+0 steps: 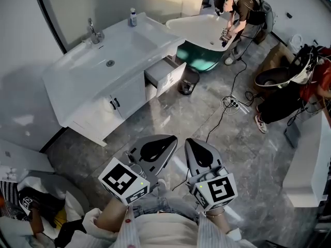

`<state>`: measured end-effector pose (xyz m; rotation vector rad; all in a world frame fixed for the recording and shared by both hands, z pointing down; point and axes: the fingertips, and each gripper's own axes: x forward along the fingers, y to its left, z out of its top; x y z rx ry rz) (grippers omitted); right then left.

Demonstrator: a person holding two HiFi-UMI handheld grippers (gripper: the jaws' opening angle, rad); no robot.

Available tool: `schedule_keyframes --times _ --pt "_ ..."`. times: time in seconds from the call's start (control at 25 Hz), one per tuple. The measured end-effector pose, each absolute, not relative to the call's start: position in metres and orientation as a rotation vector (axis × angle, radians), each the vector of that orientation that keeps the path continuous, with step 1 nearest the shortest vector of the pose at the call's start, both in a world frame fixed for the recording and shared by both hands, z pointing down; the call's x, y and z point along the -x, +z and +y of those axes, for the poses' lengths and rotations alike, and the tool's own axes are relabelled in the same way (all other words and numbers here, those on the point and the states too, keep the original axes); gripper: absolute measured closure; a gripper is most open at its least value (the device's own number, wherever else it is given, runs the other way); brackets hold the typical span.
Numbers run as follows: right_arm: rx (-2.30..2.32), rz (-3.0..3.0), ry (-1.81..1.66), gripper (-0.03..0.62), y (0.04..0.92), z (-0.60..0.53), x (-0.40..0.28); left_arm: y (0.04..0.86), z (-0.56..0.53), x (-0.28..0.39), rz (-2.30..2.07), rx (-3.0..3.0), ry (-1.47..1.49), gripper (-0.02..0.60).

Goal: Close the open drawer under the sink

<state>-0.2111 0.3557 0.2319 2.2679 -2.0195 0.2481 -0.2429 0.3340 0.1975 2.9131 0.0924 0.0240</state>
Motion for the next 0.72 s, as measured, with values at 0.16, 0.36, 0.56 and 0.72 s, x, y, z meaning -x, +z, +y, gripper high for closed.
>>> schedule_keyframes --times 0.16,0.36,0.56,0.72 --pt "-2.290 -2.010 0.272 0.585 0.237 0.361 0.210 0.202 0.336 0.245 0.089 -2.915 0.030 0.565" --pt "-2.287 -2.008 0.288 0.585 0.245 0.350 0.205 0.207 0.323 0.239 0.091 -2.912 0.027 0.565" --pt "-2.291 -1.997 0.308 0.585 0.250 0.326 0.188 0.211 0.300 0.220 0.104 -2.912 0.023 0.565" --pt "-2.293 -1.985 0.319 0.585 0.253 0.293 0.168 0.212 0.266 0.197 0.111 -2.909 0.024 0.565"
